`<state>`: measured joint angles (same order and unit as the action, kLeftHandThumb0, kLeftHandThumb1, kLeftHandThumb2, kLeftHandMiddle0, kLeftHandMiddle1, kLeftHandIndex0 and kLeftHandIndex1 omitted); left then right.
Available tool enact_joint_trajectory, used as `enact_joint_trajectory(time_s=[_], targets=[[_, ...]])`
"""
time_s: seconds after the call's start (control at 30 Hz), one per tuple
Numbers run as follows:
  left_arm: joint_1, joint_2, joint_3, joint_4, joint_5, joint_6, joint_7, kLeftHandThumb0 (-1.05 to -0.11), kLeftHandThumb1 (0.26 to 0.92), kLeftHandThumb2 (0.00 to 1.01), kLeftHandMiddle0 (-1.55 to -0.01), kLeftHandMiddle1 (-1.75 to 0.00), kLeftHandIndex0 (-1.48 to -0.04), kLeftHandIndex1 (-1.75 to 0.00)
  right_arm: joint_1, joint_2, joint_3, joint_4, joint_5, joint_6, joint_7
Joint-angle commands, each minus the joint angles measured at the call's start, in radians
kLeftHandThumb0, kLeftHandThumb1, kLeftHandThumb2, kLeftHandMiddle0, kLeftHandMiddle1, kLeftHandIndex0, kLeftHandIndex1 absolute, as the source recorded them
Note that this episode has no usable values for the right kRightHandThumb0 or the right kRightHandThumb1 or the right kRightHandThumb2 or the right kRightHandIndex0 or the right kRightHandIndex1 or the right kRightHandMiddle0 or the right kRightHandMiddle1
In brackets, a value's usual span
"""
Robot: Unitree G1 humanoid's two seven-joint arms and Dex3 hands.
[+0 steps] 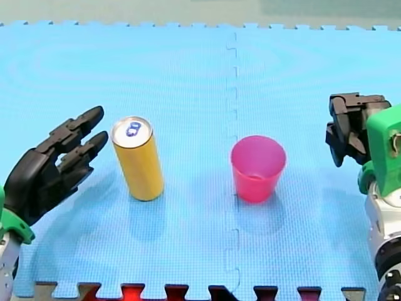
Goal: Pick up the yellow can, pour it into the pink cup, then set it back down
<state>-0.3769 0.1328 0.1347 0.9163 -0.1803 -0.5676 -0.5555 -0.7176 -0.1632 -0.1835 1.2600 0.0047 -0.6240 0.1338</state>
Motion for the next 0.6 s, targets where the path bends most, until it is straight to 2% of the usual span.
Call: enact_joint_trajectory(time_s=[0.0,0.57], targets=[[0.001,0.006,0.005,0.008,-0.002,-0.009,-0.002,-1.048,0.921,0.04,-0.24,-0.02,-0.26,-0.02,-0.003,-0.003,-0.004,0.001,0.006,0.004,0.002],[-0.006,-0.002,0.030,0.030,-0.022,-0.021,-0.010,-1.048,0.921,0.04,-0.25,-0.02,-0.28,-0.01,-0.004,-0.002,-0.010,-0.001,0.016,0.011,0.006]])
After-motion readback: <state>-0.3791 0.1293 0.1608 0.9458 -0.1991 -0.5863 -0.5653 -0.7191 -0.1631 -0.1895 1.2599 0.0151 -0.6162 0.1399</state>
